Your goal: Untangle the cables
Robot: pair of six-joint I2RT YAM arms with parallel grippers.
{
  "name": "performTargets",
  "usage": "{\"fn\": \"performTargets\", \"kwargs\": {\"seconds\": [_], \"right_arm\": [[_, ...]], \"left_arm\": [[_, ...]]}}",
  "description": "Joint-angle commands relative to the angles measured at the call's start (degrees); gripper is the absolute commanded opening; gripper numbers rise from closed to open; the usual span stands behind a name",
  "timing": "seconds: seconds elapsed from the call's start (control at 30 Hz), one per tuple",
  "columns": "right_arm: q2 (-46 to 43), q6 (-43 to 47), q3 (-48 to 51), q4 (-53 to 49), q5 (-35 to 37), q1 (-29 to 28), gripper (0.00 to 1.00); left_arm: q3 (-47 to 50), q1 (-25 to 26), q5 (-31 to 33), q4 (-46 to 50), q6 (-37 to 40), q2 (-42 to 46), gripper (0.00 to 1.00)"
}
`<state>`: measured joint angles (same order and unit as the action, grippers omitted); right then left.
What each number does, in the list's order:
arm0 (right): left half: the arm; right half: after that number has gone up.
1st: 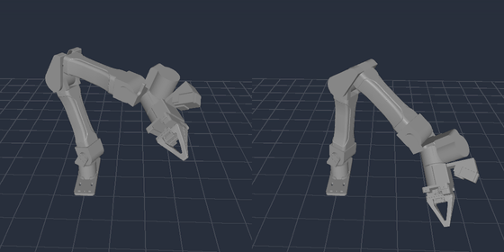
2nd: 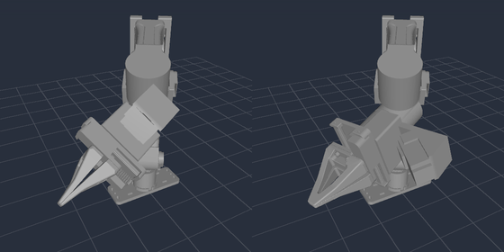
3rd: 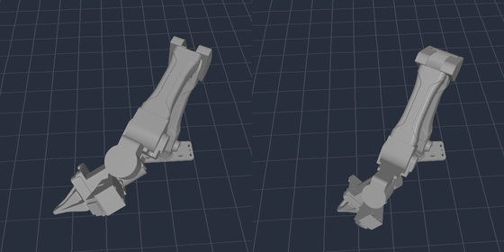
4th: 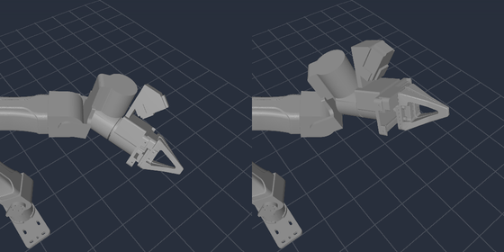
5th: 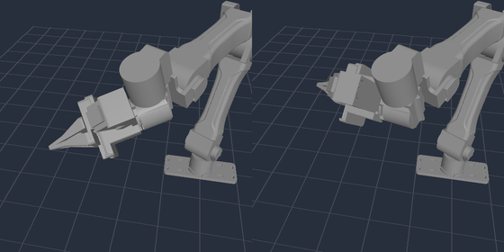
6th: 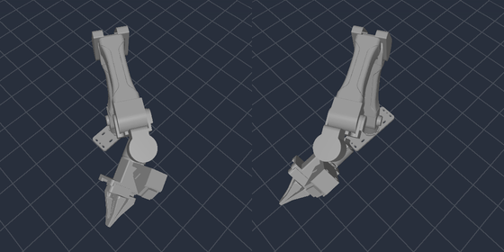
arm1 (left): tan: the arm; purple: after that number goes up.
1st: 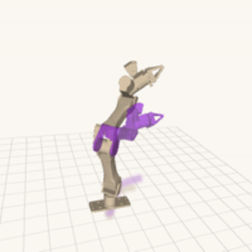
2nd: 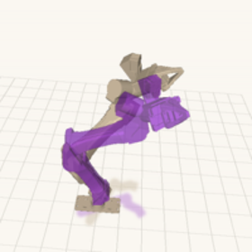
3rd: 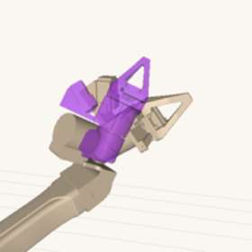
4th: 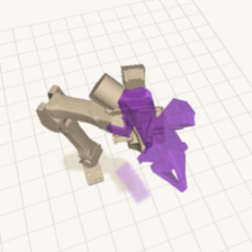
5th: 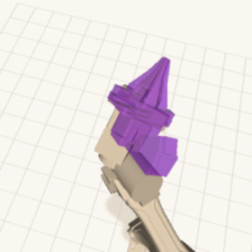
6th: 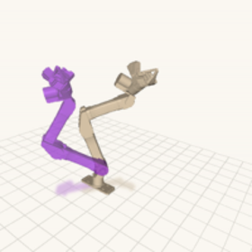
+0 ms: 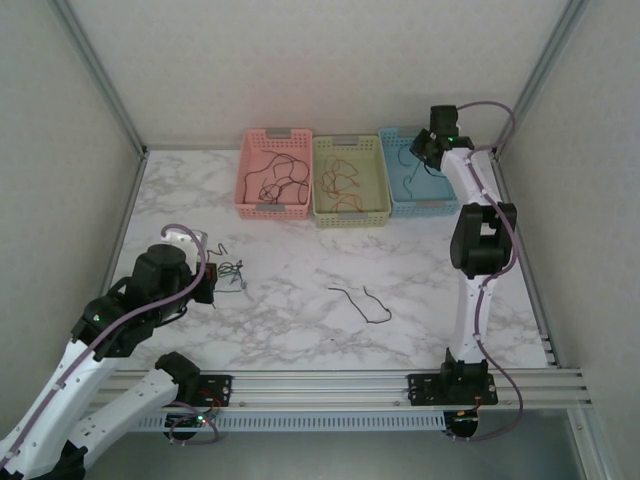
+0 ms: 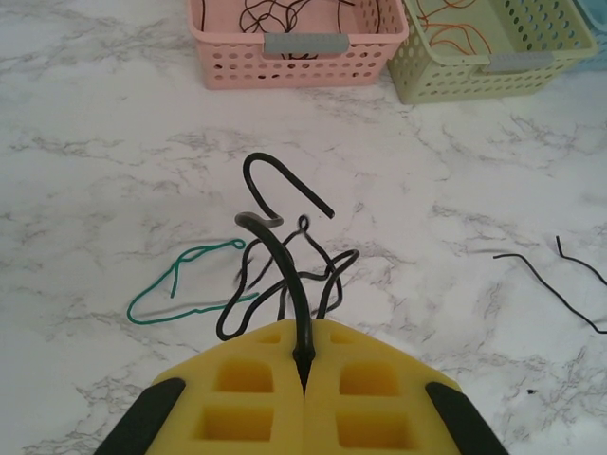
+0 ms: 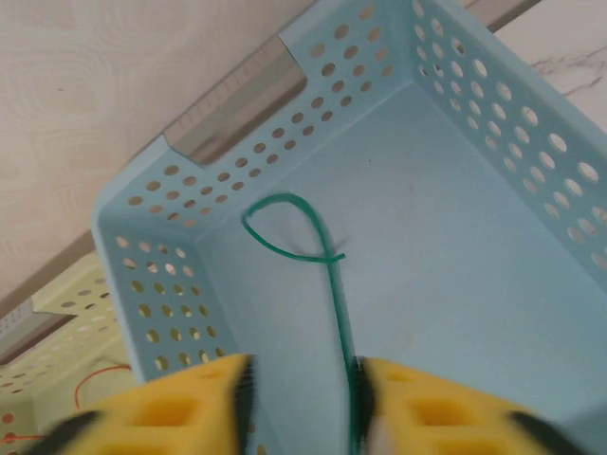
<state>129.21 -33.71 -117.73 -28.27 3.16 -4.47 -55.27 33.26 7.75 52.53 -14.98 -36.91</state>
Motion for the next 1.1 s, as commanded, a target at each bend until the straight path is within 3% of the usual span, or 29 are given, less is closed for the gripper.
{"fn": "performTargets", "kwargs": {"seconds": [0.0, 0.07, 0.2, 0.5, 0.73, 0.97, 1.07], "right_arm": [[-0.1, 0.9, -2.3, -2.1, 1.5, -0.1, 0.63], [-2.6, 1.9, -0.9, -1.5, 1.9, 0.0, 0.68], [-11.9, -0.1, 6.6, 2.4, -4.7, -0.4, 0.66], [-45.8, 2.3, 38.8, 13.5, -8.5, -10.0, 0.61], [-67.0, 1.8, 58.1, 13.6, -11.9, -10.8, 0.55], [-78.0, 1.2, 66.7, 14.2, -29.7, -13.0, 0.54], [-80.3, 1.5, 70.4, 17.3, -32.6, -17.1, 0.54]], "left_arm": [[0.0, -0.4, -1.5, -0.6, 0.3, 0.1, 0.0], [0.1, -0.4, -2.3, -0.7, -0.3, 0.4, 0.0], [0.5, -0.4, -4.4, -1.4, -1.3, 0.4, 0.0], [-1.1, -0.4, -6.4, -1.6, -2.3, 0.0, 0.0], [-1.5, -0.4, -7.8, -2.3, -3.1, -0.1, 0.0], [-1.7, -0.4, -11.4, -4.9, -4.3, -0.9, 0.0], [-2.1, -0.4, -13.5, -5.7, -4.6, -2.3, 0.0]]}}
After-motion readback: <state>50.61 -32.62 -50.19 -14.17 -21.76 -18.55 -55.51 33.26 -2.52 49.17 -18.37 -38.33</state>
